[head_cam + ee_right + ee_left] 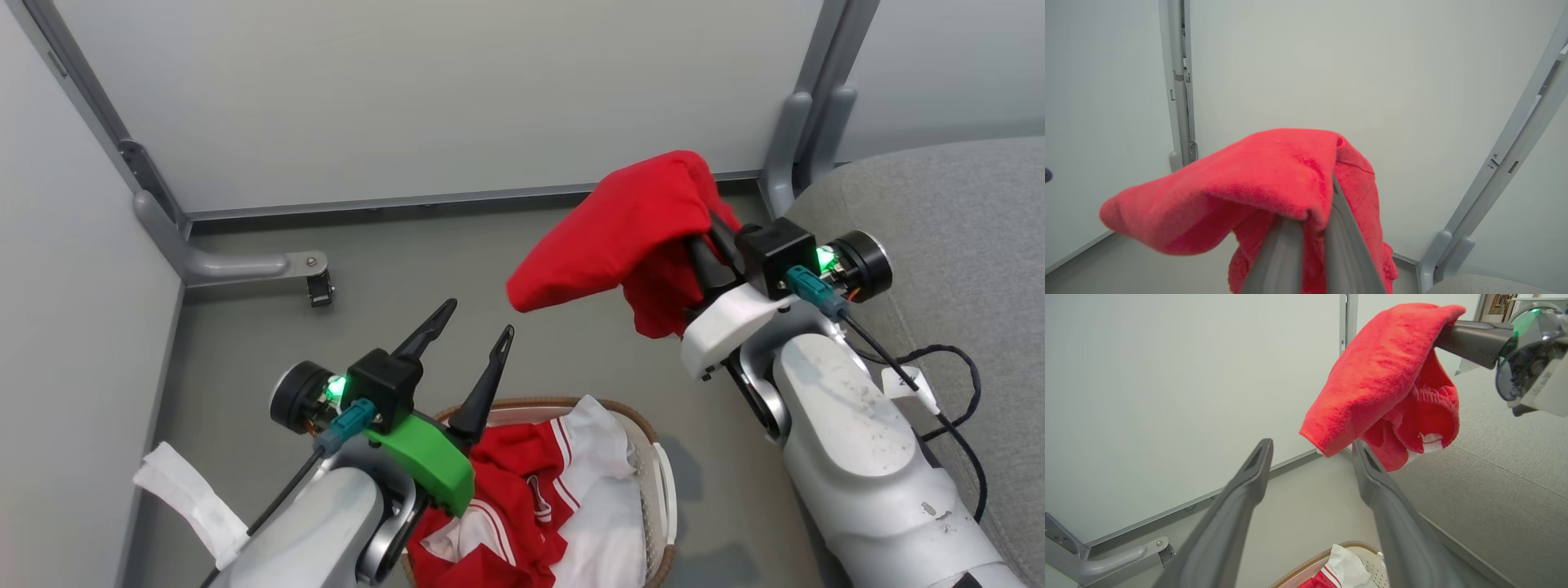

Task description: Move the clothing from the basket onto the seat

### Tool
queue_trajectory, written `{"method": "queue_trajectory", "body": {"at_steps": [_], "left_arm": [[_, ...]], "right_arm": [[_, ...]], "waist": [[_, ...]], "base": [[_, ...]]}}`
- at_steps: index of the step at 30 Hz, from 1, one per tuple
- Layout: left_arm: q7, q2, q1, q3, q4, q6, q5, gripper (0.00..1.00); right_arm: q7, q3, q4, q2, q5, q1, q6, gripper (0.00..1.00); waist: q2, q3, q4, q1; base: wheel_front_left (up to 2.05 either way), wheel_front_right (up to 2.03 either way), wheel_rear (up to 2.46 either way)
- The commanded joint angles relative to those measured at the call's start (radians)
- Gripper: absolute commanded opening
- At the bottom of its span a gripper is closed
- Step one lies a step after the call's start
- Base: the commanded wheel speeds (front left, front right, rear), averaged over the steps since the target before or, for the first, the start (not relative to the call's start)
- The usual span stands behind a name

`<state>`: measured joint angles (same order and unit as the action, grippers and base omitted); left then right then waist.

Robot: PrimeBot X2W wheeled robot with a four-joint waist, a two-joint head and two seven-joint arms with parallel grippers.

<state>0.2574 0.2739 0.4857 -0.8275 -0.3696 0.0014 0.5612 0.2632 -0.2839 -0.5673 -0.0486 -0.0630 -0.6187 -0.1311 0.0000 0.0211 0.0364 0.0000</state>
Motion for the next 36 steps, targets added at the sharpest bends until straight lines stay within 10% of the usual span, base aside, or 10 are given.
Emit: {"method": "queue_trajectory", "body": {"at_steps": [1,36], "left_arm": [[0.007,-0.004,-0.021,0.007,-0.003,0.006,0.001,1.0],[0.007,-0.097,-0.088,0.126,0.018,-0.047,-0.179,1.0]], "right_arm": [[0.002,0.014,0.008,-0.004,0.013,0.021,0.001,0.0],[0.002,0.261,0.188,-0.013,0.072,0.215,0.001,0.0]], "waist": [[0.0,0.004,-0.004,0.0],[0.0,0.185,-0.37,0.0]], "base": [[0.0,0.0,0.0],[0.0,0.0,0.0]]}}
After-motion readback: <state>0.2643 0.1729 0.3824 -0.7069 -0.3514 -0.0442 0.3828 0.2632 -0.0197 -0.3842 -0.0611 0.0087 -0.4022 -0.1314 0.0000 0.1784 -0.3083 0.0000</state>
